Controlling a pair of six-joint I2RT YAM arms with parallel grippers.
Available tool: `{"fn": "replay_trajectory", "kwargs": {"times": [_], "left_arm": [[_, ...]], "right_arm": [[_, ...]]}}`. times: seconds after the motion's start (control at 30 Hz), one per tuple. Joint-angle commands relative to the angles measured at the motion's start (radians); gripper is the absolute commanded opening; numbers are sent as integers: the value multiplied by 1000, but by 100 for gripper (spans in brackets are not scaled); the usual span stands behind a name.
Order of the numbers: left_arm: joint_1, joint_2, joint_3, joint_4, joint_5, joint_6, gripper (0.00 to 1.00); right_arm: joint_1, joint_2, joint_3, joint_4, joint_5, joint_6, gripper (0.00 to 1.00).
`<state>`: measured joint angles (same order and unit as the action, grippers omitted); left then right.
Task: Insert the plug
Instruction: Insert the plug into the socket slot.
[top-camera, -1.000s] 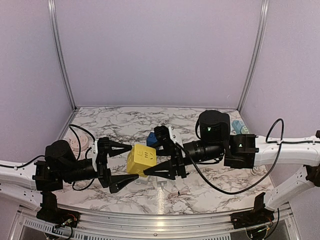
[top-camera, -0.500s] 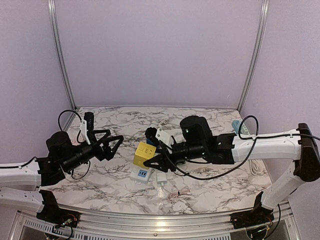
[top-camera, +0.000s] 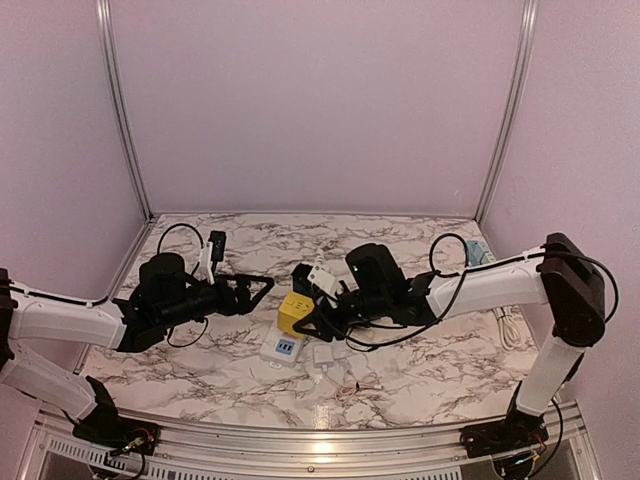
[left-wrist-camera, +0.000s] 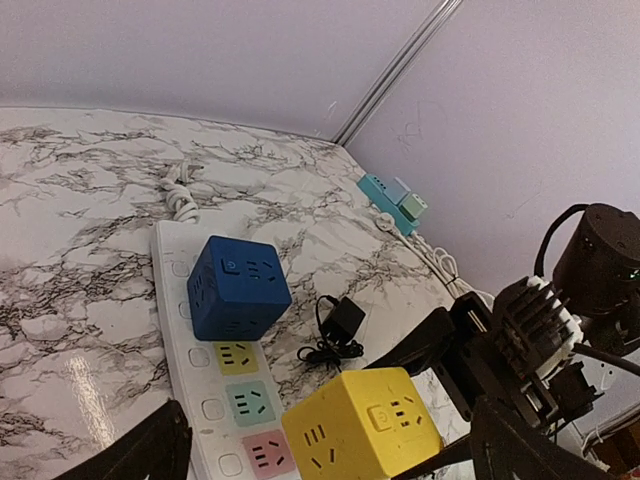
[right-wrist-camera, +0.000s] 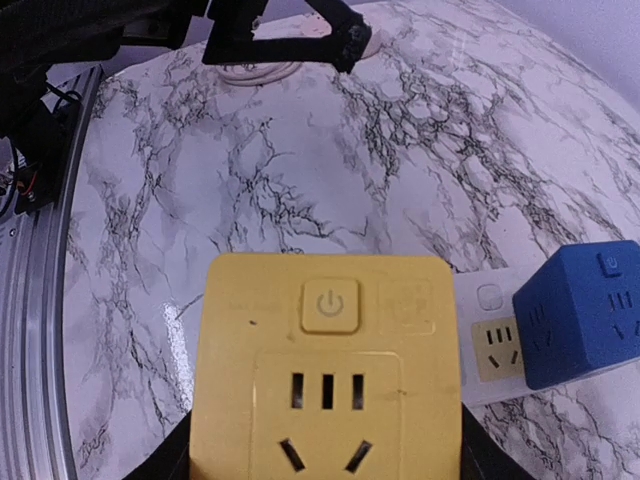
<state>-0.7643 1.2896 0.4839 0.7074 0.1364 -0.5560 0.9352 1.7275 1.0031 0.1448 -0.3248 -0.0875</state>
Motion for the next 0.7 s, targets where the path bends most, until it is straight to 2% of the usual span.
{"fn": "replay_trajectory", "kwargs": {"times": [0.0, 0.33, 0.67], "left_arm": [[7, 43, 54, 41, 46, -17, 99], [7, 95, 68, 30, 87, -35, 88], [7, 87, 58, 0, 91, -36, 81]], "right_arm": [[-23, 26, 21, 87, -45, 11, 0], [-70, 109, 68, 92, -145, 26, 0], [-70, 152, 121, 59, -152, 14, 0]]}}
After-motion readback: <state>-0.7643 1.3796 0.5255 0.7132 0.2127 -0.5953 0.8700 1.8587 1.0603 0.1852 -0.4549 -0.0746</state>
